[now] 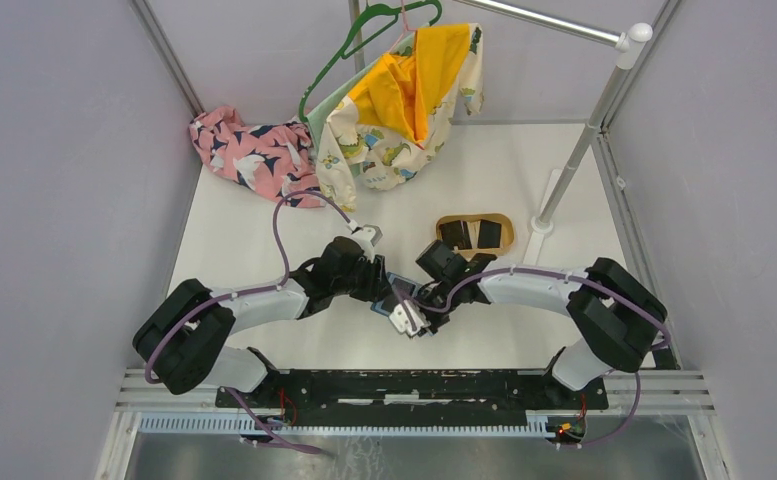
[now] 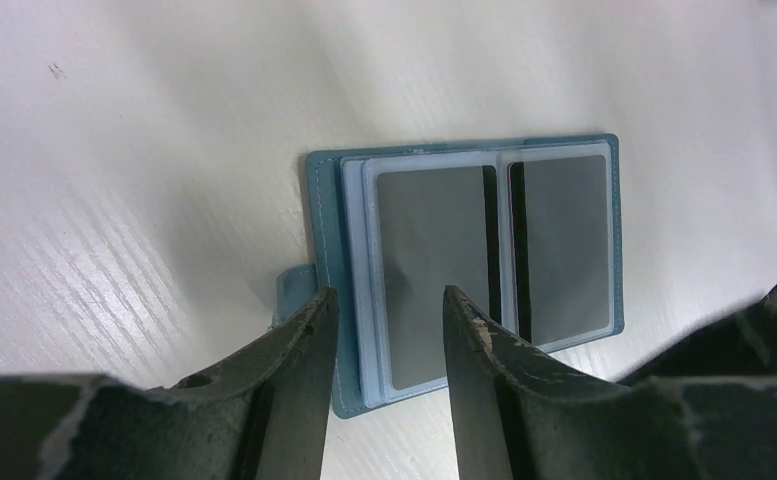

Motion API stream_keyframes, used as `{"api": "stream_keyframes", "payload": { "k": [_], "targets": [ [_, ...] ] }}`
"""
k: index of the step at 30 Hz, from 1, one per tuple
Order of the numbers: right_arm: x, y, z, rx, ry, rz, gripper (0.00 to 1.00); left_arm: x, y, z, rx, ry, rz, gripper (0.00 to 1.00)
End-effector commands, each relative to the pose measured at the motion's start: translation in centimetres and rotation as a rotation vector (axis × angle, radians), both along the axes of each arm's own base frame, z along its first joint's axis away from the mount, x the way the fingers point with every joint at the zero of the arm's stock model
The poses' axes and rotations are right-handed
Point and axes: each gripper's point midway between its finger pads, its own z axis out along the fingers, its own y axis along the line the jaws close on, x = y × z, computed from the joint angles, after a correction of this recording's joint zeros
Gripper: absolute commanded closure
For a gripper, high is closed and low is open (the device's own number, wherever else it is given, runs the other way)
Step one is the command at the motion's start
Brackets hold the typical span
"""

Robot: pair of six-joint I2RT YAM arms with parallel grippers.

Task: Put the credit cards into the card holder
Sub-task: Insert the credit card into the card holder.

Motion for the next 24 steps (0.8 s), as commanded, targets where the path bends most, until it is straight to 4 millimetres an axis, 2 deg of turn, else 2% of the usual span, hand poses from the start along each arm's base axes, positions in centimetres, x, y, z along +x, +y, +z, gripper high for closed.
{"api": "stream_keyframes", "payload": {
  "k": [1, 5, 12, 15, 19, 22, 24],
  "targets": [
    [-3.7, 1.9, -0.2, -0.041, -0.017, 0.180, 0.79, 0.7, -0.9, 1.8, -0.053, -0.031, -0.009, 0.51],
    [-2.5, 2.1, -1.6, -0.136, -0.094, 0.122, 0.79, 0.6, -0.8, 1.7, -0.055, -0.026, -0.001, 0.50],
    [0.9, -0.2, -3.1, -0.262, -0.263, 0.047, 0.80, 0.4, -1.0, 1.8, -0.067, -0.018, -0.006, 0.49],
    [2.4, -1.3, -3.2, -0.301, -0.306, 0.014, 0.80, 0.3, -1.2, 2.1, -0.086, -0.012, -0.007, 0.48],
    [4.2, -2.6, -2.3, -0.293, -0.315, -0.052, 0.80, 0.0, -1.5, 2.6, -0.118, -0.004, -0.009, 0.48],
    [3.6, -2.6, -1.7, -0.242, -0.271, -0.034, 0.80, 0.0, -1.7, 3.4, -0.141, -0.010, -0.006, 0.48],
    [2.3, -2.1, -1.2, -0.203, -0.216, 0.015, 0.79, 0.1, -1.9, 3.9, -0.156, -0.012, -0.001, 0.48]
  ]
}}
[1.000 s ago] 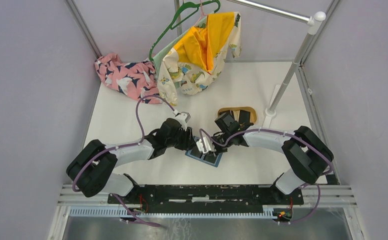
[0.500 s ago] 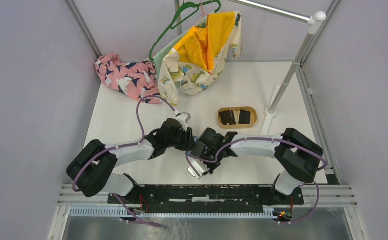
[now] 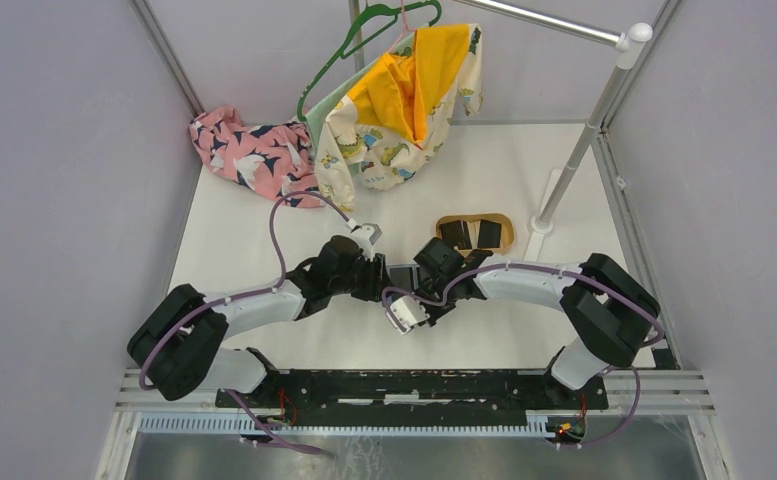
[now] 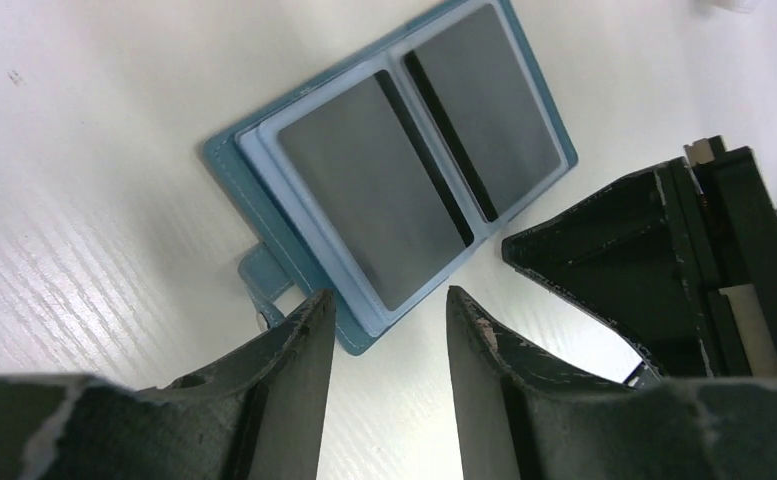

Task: Put the credit cards into the card holder
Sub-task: Insert the credit card into the card holder.

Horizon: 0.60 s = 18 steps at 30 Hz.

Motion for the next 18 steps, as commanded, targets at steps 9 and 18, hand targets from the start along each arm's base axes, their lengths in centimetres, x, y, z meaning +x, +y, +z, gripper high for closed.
{"api": "stream_keyframes", "payload": {
  "k": [9, 18],
  "targets": [
    [1.5, 1.9, 5.2, 0.310, 0.287, -0.197, 0.79, 1.8, -1.4, 3.2, -0.136, -0.007, 0.099, 0.52],
    [7.9, 1.5, 4.9, 0.400, 0.253, -0.620, 0.81, 3.1, -1.4, 1.7, -0.122, 0.030, 0.130, 0.58]
  ]
}}
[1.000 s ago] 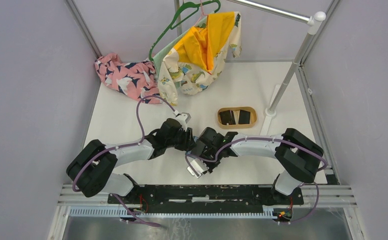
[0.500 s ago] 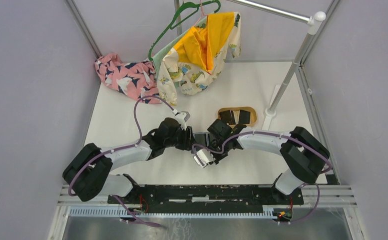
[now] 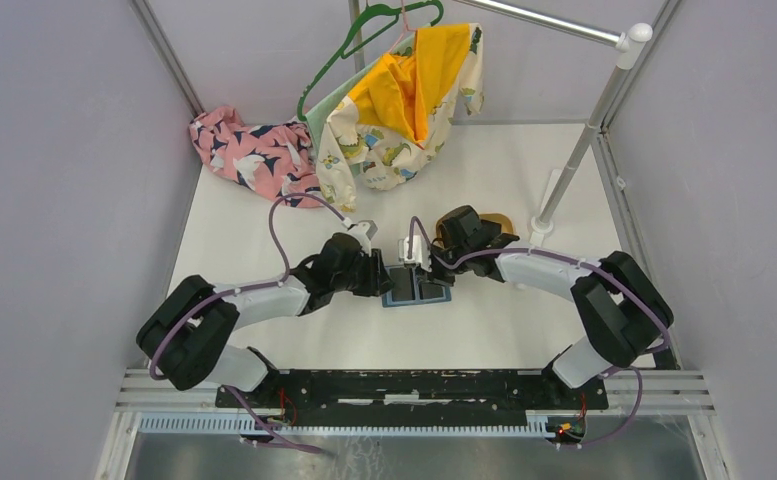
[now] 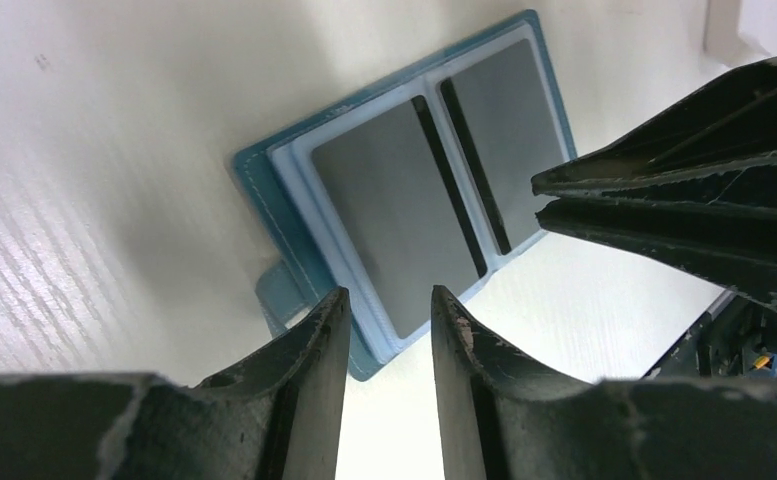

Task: Put the credit cards into the card holder
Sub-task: Insert the credit card into the card holder.

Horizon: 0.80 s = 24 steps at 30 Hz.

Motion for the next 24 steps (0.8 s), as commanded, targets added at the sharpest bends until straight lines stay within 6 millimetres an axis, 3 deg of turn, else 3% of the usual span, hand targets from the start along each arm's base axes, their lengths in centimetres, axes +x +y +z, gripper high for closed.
{"api": "stream_keyframes", "payload": {
  "k": [1, 7, 18, 24],
  "targets": [
    [2.6, 1.7, 1.2, 0.087, 0.033, -0.178, 0.81, 2.1, -1.1, 1.8, -0.072, -0.031, 0.041, 0.57],
    [3.1, 1.9, -0.3, 0.059, 0.073, -0.208, 0.82, 2.8, -0.5, 1.6, -0.063, -0.034, 0.057, 0.52],
    [2.8, 2.1, -2.3, 0.000, 0.124, -0.188, 0.83, 2.6, -0.8, 1.6, -0.085, -0.028, 0.028, 0.51],
    [3.4, 1.9, -1.2, -0.006, 0.078, -0.182, 0.83, 2.6, -0.7, 1.8, -0.089, -0.036, 0.028, 0.54]
  ]
}}
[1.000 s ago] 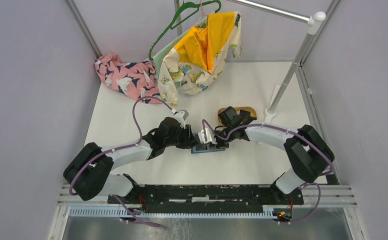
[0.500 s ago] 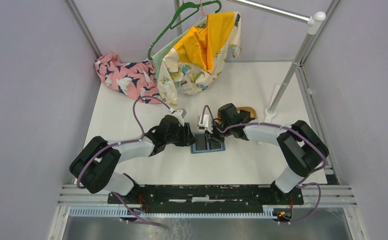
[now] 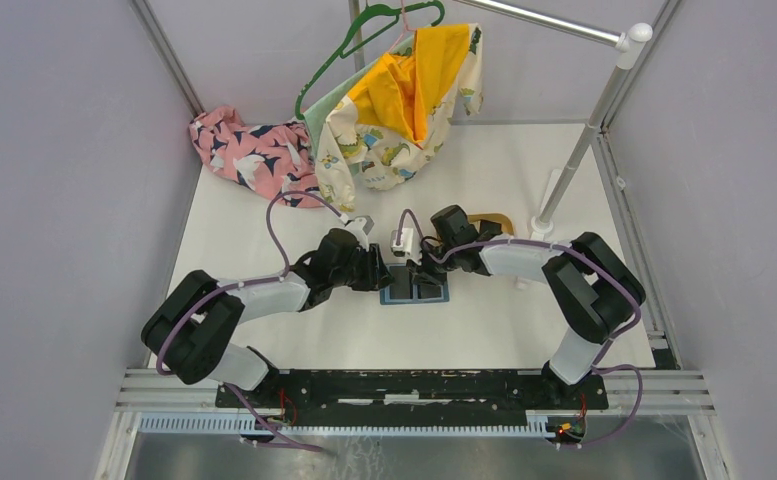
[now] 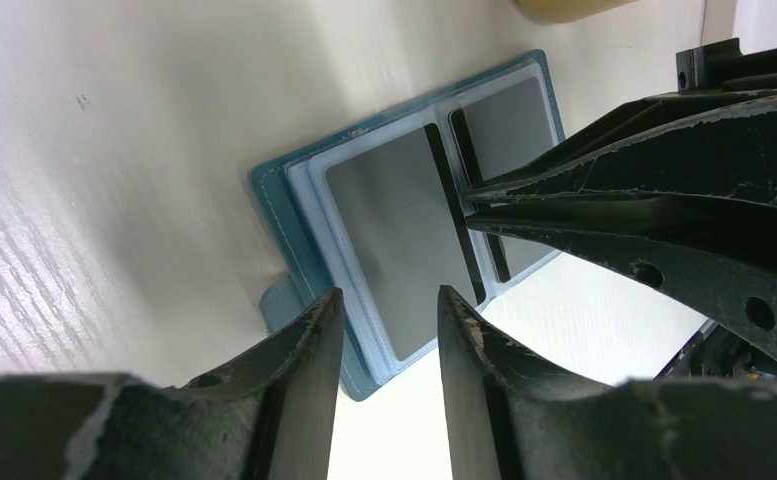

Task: Put the credit cards into the card holder
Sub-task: Insert the credit card into the card holder.

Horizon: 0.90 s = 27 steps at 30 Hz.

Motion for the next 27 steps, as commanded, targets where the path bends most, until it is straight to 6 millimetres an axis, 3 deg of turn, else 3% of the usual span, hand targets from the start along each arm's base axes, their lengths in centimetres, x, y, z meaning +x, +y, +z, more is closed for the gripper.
{"api": "stream_keyframes", "payload": {
  "k": [1, 7, 14, 27],
  "targets": [
    [1.4, 0.9, 2.6, 0.029, -0.079, 0.010, 0.83, 1.2, -1.1, 2.2, -0.072, -0.048, 0.001, 0.55],
    [1.0, 1.7, 4.2, 0.093, -0.081, 0.035, 0.84, 1.3, -1.1, 2.3, -0.075, -0.049, 0.001, 0.55],
    [0.5, 2.5, 2.9, 0.069, -0.045, 0.041, 0.84, 1.3, -1.5, 2.3, -0.091, -0.043, -0.009, 0.56],
    [1.1, 1.1, 0.7, -0.050, -0.063, 0.038, 0.84, 1.2, -1.7, 2.5, -0.103, -0.045, -0.018, 0.55]
  ]
}}
